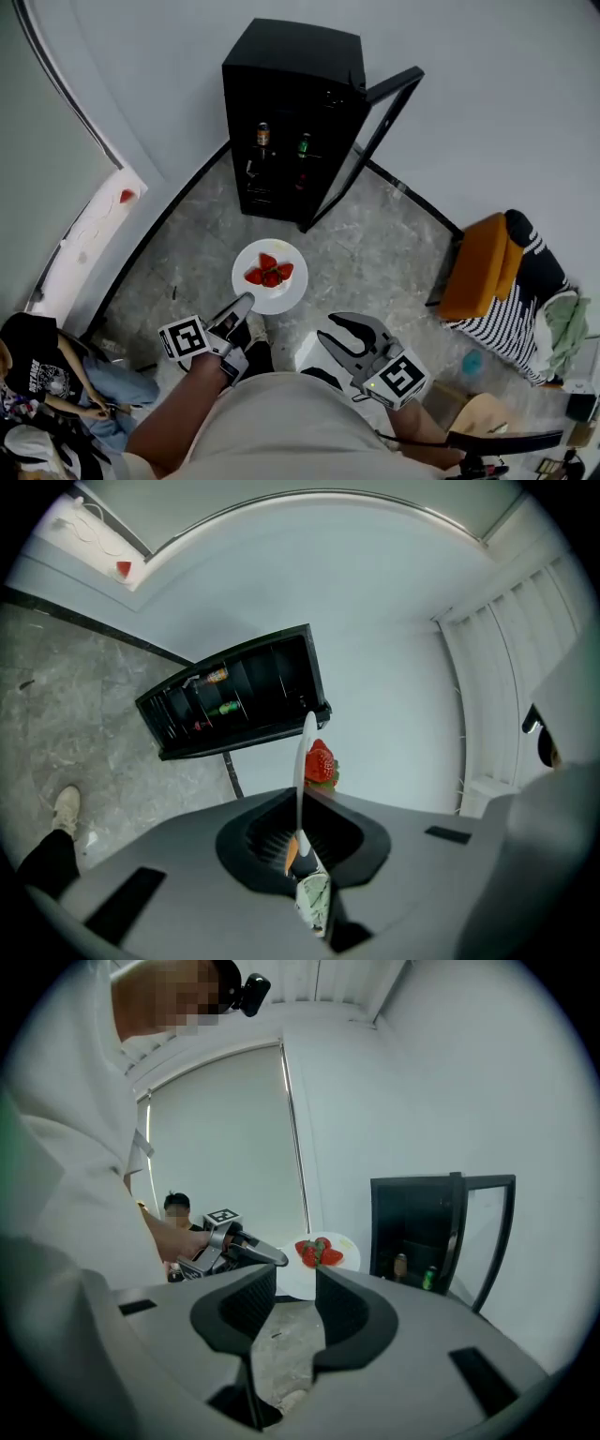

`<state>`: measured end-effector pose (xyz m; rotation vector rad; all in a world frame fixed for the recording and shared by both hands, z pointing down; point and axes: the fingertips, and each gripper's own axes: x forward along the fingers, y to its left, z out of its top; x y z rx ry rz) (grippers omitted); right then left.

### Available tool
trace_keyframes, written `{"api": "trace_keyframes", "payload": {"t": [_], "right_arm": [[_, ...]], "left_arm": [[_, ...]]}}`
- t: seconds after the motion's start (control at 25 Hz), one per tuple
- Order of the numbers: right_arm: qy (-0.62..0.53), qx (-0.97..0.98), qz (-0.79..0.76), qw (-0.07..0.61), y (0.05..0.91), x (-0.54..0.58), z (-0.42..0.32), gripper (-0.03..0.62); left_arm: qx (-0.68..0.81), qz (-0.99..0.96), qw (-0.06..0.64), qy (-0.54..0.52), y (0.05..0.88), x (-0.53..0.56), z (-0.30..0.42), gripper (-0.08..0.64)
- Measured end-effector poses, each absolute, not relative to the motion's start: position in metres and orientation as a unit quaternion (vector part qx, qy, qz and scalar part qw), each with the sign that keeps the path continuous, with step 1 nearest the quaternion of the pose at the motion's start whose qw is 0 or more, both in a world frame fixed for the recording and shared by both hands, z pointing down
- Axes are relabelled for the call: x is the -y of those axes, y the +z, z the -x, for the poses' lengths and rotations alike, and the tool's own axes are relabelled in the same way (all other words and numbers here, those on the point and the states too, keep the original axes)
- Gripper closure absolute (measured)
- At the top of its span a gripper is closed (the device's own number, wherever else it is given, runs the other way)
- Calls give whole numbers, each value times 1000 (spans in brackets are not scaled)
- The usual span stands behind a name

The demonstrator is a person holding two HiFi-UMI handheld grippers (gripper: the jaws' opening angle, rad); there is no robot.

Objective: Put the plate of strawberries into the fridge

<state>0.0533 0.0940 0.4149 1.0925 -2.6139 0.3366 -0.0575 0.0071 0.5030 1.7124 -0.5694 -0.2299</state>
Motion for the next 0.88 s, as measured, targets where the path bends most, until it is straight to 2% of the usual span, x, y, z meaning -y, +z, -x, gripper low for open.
{"api": "trace_keyframes", "payload": {"t": [0.36,0.88], "right_arm": [[121,888,-418,150,410,19,-66,451],[121,910,-361,165,420,163,-151,451]], "left_arm": [[245,-746,613,-94,517,136,47,537],[325,-698,624,-133,581,315,-25,537]]}}
